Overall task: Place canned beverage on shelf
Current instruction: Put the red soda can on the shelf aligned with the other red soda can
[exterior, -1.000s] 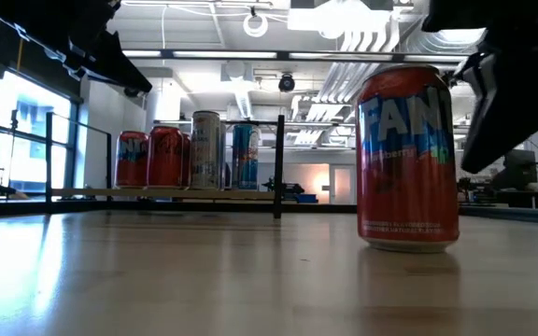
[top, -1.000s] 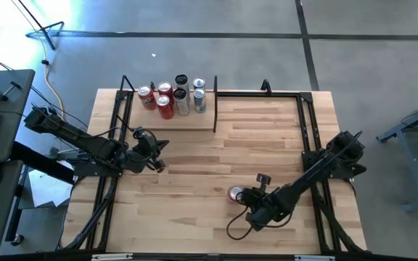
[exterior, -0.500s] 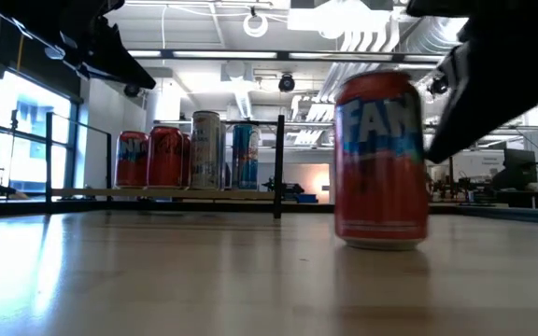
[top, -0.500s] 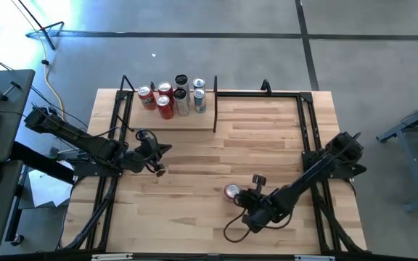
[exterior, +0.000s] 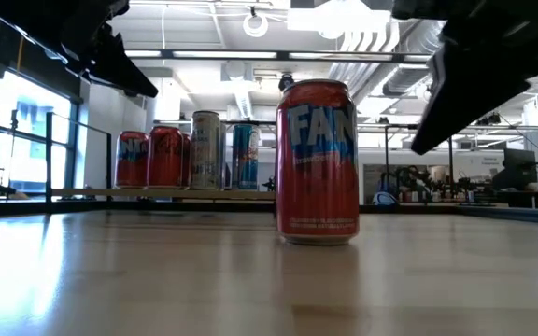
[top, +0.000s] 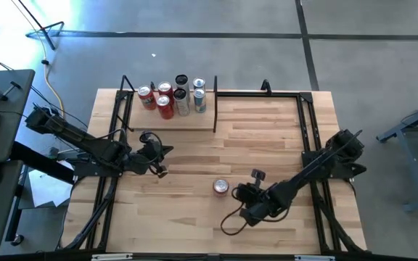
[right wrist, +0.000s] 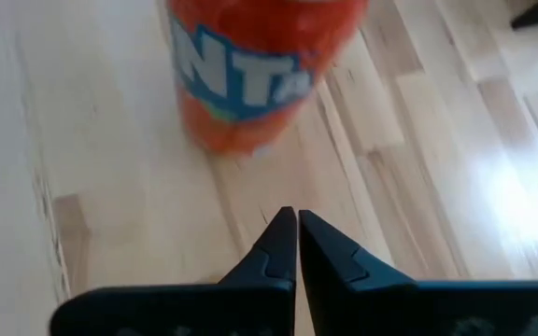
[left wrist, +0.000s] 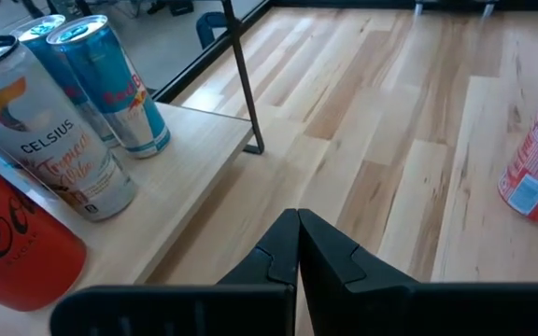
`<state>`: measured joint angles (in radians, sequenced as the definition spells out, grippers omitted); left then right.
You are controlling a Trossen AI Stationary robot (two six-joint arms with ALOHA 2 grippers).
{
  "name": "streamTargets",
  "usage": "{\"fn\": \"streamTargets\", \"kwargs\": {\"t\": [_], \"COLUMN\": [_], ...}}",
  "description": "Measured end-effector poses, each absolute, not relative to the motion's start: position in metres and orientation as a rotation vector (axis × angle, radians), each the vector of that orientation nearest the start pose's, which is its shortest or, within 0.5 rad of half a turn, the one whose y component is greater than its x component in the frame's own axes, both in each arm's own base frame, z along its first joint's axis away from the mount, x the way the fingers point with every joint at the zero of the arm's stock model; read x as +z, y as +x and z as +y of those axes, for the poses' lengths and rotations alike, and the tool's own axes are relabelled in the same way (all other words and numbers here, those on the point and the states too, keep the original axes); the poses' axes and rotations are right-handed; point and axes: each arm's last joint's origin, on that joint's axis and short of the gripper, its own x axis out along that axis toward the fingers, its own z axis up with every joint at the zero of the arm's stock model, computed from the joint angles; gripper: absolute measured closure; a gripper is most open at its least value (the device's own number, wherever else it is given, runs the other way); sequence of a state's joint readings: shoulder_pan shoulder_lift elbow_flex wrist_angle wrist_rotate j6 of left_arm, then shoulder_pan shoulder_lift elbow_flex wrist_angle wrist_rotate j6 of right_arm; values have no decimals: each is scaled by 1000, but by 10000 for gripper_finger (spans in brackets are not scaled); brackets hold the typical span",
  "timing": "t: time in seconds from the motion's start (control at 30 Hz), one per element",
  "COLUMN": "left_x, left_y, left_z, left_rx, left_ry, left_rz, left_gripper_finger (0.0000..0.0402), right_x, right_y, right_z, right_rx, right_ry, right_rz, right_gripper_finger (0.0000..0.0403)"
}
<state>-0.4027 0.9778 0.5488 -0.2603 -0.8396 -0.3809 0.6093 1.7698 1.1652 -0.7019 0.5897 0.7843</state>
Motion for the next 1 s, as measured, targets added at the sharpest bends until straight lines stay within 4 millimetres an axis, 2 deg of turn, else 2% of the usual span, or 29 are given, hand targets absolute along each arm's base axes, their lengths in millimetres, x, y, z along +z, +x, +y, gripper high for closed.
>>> {"fn": "streamTargets", "kwargs": {"t": [0.13,0.27,0.63,0.8,1.0], "left_x": [219,221,224,224,224], "left_y": [183,185,187,187,187], "left_z": [-54,-56,-57,-57,-57], "left_rx": [511,498,469,467,467], "left_ry": [48,40,44,42,41], "left_rz": [470,447,431,432,433], "left_gripper_finger": [401,401,401,401,401], "right_x": [186,183,184,184,183], "right_y": [272,275,308,312,307], "right_z": [185,191,169,161,165], "right_rx": [-390,-366,-393,-407,-392], "right_ry": [-5,6,-43,-60,-93], "right_rz": [976,941,815,821,845], "right_gripper_finger": [403,403,403,403,403]}}
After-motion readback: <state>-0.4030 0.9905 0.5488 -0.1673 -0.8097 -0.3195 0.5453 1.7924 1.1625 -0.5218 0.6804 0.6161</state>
